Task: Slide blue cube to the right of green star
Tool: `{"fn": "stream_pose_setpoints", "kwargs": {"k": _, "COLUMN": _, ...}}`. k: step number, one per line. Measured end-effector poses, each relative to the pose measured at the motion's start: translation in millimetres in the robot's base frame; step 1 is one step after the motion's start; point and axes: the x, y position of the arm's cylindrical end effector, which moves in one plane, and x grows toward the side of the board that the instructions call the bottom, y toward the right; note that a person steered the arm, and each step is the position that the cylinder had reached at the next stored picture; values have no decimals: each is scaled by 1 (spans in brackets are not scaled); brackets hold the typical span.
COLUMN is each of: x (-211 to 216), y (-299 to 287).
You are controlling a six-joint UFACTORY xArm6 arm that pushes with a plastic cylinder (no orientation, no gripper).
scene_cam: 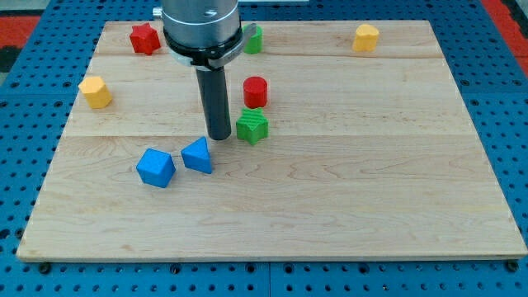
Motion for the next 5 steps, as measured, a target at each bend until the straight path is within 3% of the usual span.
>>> {"fn": "stream_pose_setpoints", "kwargs": {"k": 1, "x": -37, "y": -34}}
{"fn": "stream_pose_setpoints", "kwargs": {"k": 5, "x": -67, "y": -46}}
